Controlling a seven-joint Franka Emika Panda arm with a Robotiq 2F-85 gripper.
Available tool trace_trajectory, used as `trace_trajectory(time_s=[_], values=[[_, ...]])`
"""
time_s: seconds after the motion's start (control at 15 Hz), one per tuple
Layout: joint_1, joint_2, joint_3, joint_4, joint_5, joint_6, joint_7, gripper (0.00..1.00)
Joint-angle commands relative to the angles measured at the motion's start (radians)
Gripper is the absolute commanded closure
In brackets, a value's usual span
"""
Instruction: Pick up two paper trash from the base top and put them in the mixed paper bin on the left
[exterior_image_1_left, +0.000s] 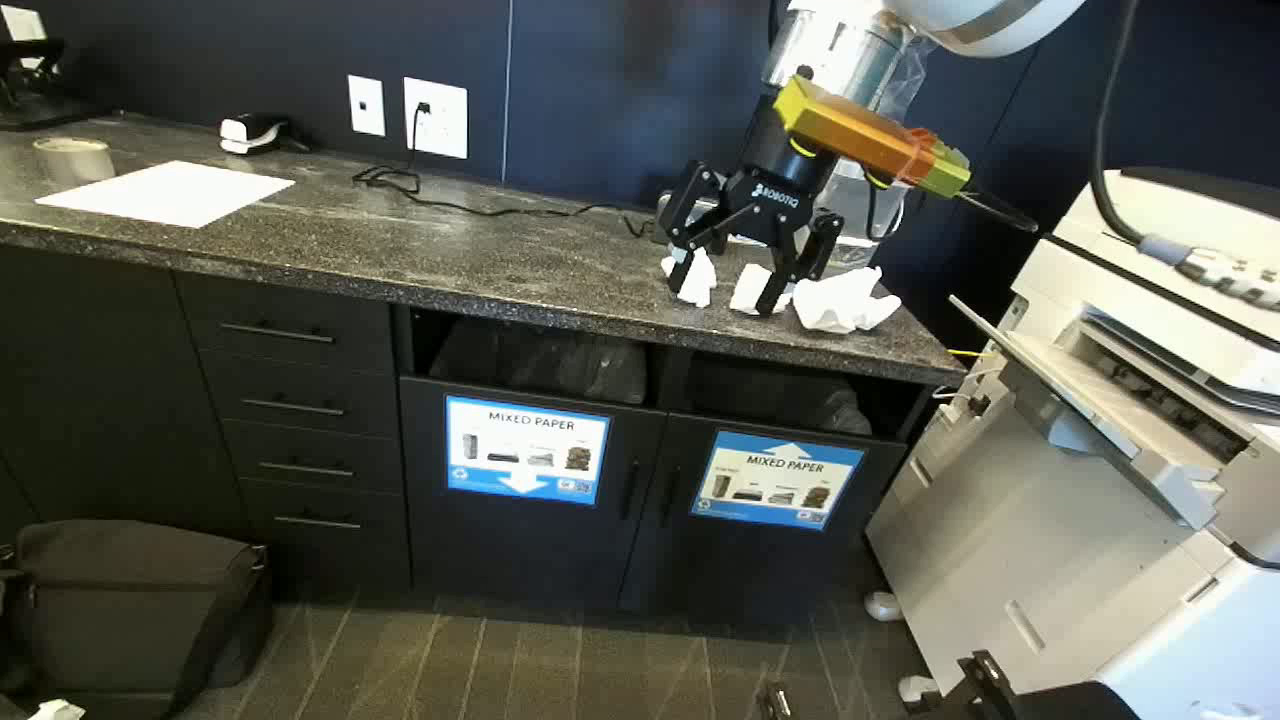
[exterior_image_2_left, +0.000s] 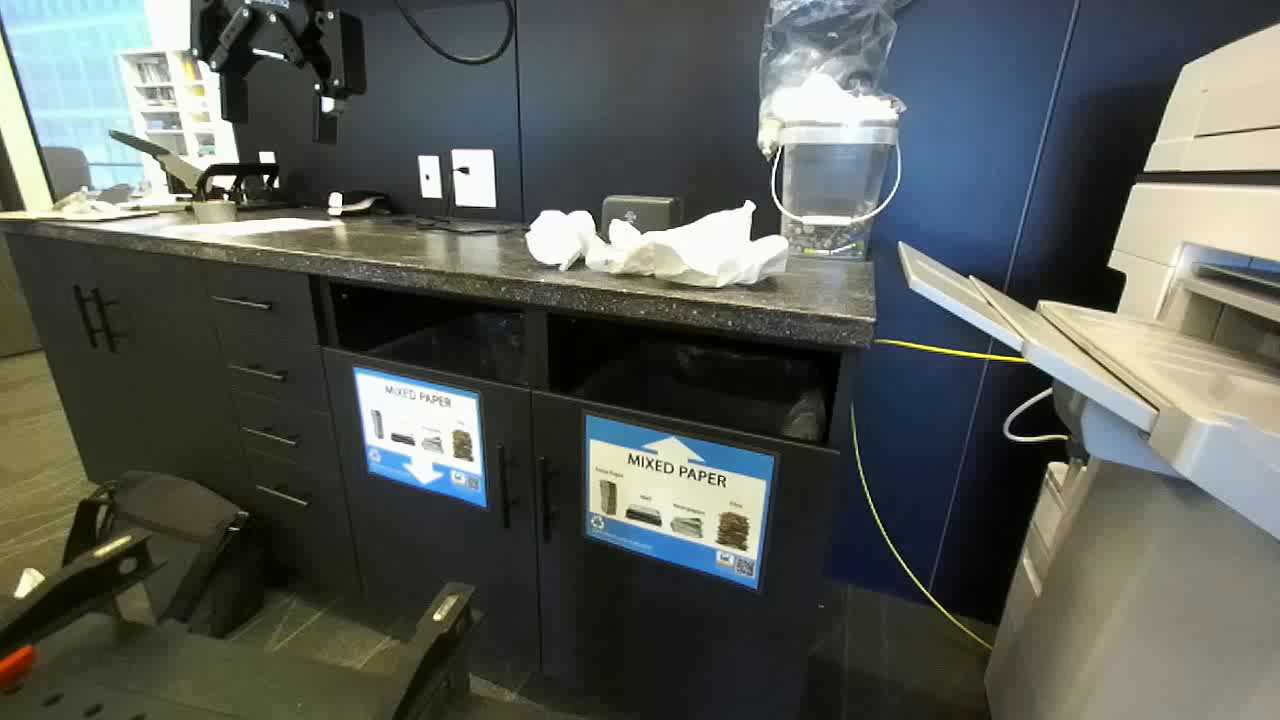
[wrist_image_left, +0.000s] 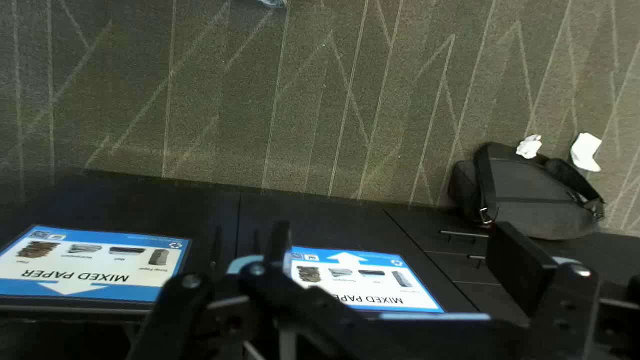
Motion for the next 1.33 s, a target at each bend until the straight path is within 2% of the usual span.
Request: trace_trajectory(time_s=[0.0, 0.67, 0.93, 1.27], values=[[-0.002, 0.0, 0.002, 0.005, 0.0, -0.002, 0.0, 0.0], [-0.012, 0.021, -0.002, 0.024, -0.002, 0.017, 0.016, 0.0], [-0.049, 0.037, -0.03, 0.057, -0.043, 0.013, 0.008, 0.0], [-0.117, 0.034, -0.098, 0.109, -0.11, 0.0, -0.022, 0.0]])
